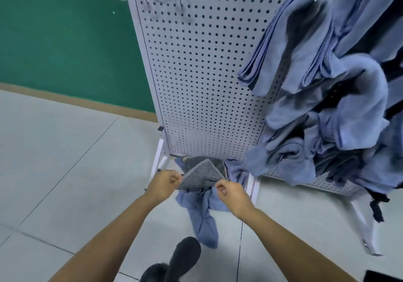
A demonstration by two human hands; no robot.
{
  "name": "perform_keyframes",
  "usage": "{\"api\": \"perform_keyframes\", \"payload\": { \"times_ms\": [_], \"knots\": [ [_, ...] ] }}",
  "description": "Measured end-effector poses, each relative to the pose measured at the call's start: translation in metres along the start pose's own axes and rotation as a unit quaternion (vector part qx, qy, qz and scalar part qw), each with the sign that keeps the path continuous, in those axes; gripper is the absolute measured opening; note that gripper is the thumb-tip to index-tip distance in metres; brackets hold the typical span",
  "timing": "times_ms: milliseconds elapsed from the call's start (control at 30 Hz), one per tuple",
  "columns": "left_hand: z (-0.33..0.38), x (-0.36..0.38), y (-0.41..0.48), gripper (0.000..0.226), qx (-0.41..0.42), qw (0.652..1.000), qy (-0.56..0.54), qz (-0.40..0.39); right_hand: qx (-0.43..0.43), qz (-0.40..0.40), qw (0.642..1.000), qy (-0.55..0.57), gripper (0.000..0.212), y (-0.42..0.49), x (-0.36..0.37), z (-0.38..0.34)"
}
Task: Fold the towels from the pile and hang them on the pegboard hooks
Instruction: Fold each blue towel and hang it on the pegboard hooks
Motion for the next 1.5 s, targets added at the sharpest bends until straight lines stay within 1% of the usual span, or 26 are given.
{"api": "perform_keyframes", "payload": {
  "times_ms": [67, 100, 133, 167, 233, 267, 300, 400, 467, 533, 567, 633, 700, 767, 800, 833, 900, 933, 1000, 1067, 1167, 1233, 1267, 1333, 1400, 1500],
  "knots": [
    [-0.018, 0.029, 0.014, 0.033, 0.001, 1.0, 0.004, -0.023, -0.012, -0.024, 0.996, -0.083, 0.022, 0.014, 0.027, 0.01],
    [-0.026, 0.043, 0.021, 0.034, 0.001, 0.999, 0.0, -0.034, -0.014, -0.01, 0.996, -0.09, 0.027, 0.019, 0.037, 0.015],
    [-0.036, 0.059, 0.028, 0.034, -0.004, 0.999, -0.001, -0.047, 0.023, 0.011, 0.999, -0.02, 0.037, 0.025, 0.048, 0.026],
    [-0.045, 0.074, 0.035, 0.03, -0.008, 0.998, 0.003, -0.061, 0.053, -0.002, 0.997, 0.053, 0.042, 0.032, 0.063, 0.037],
    [-0.063, 0.103, 0.049, 0.018, -0.017, 0.996, 0.021, -0.085, -0.024, -0.094, 0.99, -0.099, 0.031, 0.036, 0.089, 0.042],
    [-0.074, 0.116, 0.055, 0.016, -0.023, 0.995, 0.027, -0.093, -0.009, -0.111, 0.988, -0.106, 0.022, 0.042, 0.101, 0.051],
    [-0.082, 0.128, 0.06, 0.017, -0.029, 0.994, 0.024, -0.1, 0.032, -0.109, 0.992, -0.063, 0.018, 0.046, 0.11, 0.062],
    [-0.097, 0.161, 0.071, 0.037, -0.035, 0.992, 0.036, -0.116, 0.092, -0.122, 0.988, -0.035, 0.023, 0.053, 0.135, 0.078],
    [-0.096, 0.179, 0.077, 0.048, -0.005, 0.991, 0.058, -0.119, 0.115, -0.118, 0.986, -0.034, 0.03, 0.056, 0.147, 0.081],
    [-0.093, 0.193, 0.081, 0.052, 0.037, 0.985, 0.119, -0.121, 0.136, -0.11, 0.984, -0.015, 0.036, 0.061, 0.157, 0.083],
    [-0.09, 0.199, 0.08, 0.05, 0.05, 0.978, 0.154, -0.13, 0.146, -0.101, 0.984, -0.007, 0.036, 0.063, 0.16, 0.085],
    [-0.091, 0.203, 0.079, 0.031, 0.037, 0.965, 0.237, -0.11, 0.166, -0.095, 0.982, -0.004, 0.028, 0.064, 0.163, 0.087],
    [-0.095, 0.208, 0.074, 0.018, -0.006, 0.972, 0.213, -0.098, 0.176, -0.09, 0.98, 0.007, 0.018, 0.062, 0.162, 0.089],
    [-0.09, 0.204, 0.065, 0.017, 0.013, 0.971, 0.209, -0.118, 0.18, -0.09, 0.979, 0.037, 0.013, 0.058, 0.155, 0.091],
    [-0.09, 0.201, 0.065, 0.014, -0.01, 0.979, 0.171, -0.114, 0.17, -0.08, 0.981, 0.056, 0.011, 0.057, 0.147, 0.091],
    [-0.087, 0.19, 0.063, 0.022, -0.042, 0.986, 0.123, -0.102, 0.155, -0.068, 0.983, 0.074, 0.01, 0.056, 0.138, 0.09],
    [-0.069, 0.173, 0.058, 0.041, -0.041, 0.993, 0.054, -0.093, 0.126, -0.054, 0.986, 0.091, 0.013, 0.052, 0.108, 0.081],
    [-0.054, 0.161, 0.056, 0.044, -0.023, 0.996, 0.027, -0.085, 0.115, -0.051, 0.987, 0.101, 0.014, 0.049, 0.092, 0.075],
    [-0.019, 0.132, 0.048, 0.039, -0.023, 0.993, -0.063, -0.092, 0.098, -0.038, 0.987, 0.124, 0.012, 0.042, 0.056, 0.06],
    [0.016, 0.099, 0.041, 0.03, -0.024, 0.987, -0.144, -0.073, 0.081, -0.012, 0.984, 0.156, 0.011, 0.034, 0.016, 0.039],
    [0.07, 0.05, 0.024, 0.02, -0.015, 0.976, -0.21, -0.06, 0.043, 0.019, 0.968, 0.248, 0.026, 0.017, -0.046, -0.001],
    [0.107, 0.014, 0.012, 0.021, 0.011, 0.97, -0.24, -0.042, 0.003, -0.001, 0.959, 0.282, 0.033, 0.001, -0.087, -0.033],
    [0.128, -0.004, 0.003, 0.022, 0.024, 0.967, -0.251, -0.036, -0.019, -0.018, 0.962, 0.27, 0.039, -0.008, -0.107, -0.047],
    [0.17, -0.04, -0.017, 0.025, 0.056, 0.964, -0.258, -0.021, -0.065, -0.023, 0.98, 0.185, 0.049, -0.026, -0.148, -0.072],
    [0.211, -0.07, -0.042, 0.029, 0.09, 0.963, -0.254, -0.008, -0.105, 0.006, 0.985, 0.139, 0.043, -0.049, -0.187, -0.094],
    [0.252, -0.097, -0.078, 0.026, 0.12, 0.943, -0.309, 0.002, -0.142, 0.059, 0.976, 0.152, 0.03, -0.083, -0.239, -0.116]
  ]
}}
Point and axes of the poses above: each hand's wrist, its own y-axis towards the middle knuckle, its own x-axis out of the palm, z = x × y, the point moved 7 cm from there along y, towards the middle knuckle, and after that the axes turned 3 degrees about y, right-handed, at the moved point
